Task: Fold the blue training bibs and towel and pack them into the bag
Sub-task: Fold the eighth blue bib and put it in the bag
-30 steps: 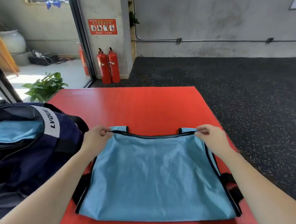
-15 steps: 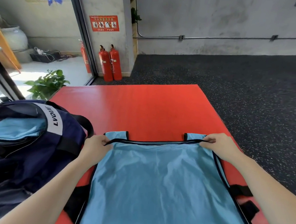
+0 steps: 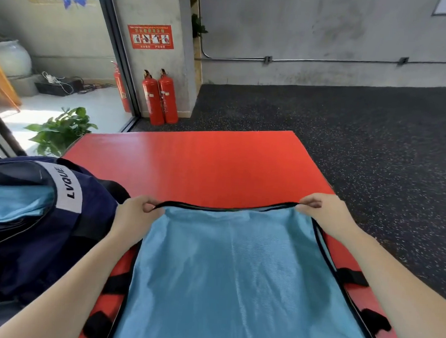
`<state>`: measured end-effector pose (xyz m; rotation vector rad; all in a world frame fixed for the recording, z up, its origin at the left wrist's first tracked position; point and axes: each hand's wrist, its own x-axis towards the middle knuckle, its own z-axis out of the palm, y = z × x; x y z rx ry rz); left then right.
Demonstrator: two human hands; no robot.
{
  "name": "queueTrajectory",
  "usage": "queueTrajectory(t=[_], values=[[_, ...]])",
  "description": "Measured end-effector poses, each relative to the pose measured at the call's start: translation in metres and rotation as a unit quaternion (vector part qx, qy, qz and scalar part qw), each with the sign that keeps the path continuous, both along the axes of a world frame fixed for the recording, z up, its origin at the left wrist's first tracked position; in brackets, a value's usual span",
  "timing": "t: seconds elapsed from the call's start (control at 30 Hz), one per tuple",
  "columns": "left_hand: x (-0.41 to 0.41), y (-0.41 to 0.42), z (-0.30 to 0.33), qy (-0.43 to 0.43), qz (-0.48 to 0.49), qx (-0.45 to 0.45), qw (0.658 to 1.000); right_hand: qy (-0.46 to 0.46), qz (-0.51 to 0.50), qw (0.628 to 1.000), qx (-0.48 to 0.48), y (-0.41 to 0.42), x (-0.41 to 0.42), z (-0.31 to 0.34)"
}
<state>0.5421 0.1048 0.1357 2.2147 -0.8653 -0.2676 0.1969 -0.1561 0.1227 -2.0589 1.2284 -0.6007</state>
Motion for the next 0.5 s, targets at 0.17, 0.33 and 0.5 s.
queueTrajectory(t=[0.17,0.33,0.5], values=[[0.003,-0.003,-0.020,-0.010,0.009,0.015,1.000,0.052,-0.007,0.999,-0.009,-0.004,0.004,-0.014],[0.010,0.000,-0.028,-0.035,0.019,0.026,0.999,0.061,-0.016,0.998,-0.025,-0.002,0.002,-0.017],[0.006,-0.002,-0.028,-0.064,0.045,0.016,0.997,0.067,-0.031,0.997,-0.028,0.000,0.004,-0.020]])
